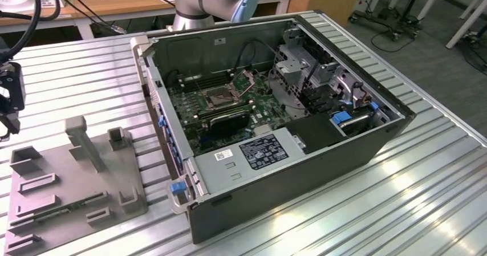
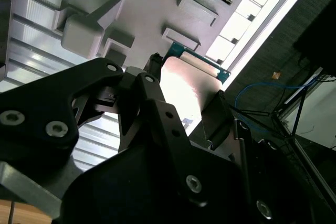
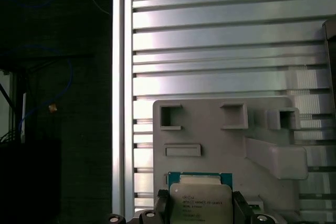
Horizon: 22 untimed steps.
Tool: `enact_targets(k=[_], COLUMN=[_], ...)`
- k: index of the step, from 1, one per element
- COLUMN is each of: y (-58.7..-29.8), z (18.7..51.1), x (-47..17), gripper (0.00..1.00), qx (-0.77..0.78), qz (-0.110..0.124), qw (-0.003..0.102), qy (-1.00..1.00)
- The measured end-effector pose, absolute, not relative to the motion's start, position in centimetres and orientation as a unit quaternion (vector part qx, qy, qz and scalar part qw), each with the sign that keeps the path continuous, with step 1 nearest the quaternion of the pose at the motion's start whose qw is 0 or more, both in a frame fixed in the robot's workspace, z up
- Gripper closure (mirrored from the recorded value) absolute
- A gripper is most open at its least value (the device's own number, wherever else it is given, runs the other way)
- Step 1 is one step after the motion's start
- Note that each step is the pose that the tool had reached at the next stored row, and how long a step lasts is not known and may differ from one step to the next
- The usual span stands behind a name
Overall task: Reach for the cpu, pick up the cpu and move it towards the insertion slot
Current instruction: 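Pick up the cpu and move it towards the insertion slot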
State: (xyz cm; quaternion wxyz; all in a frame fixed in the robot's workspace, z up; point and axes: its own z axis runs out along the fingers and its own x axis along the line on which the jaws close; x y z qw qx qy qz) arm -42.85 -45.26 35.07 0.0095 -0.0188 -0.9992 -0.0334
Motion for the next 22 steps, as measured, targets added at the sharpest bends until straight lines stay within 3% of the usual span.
enact_targets(k=[22], y=[-45.3], z=[36.5], x=[-42.8], gripper=[0.45], qx=[-0.019], qz=[-0.033], qw=[0.01], qy=[-0.999])
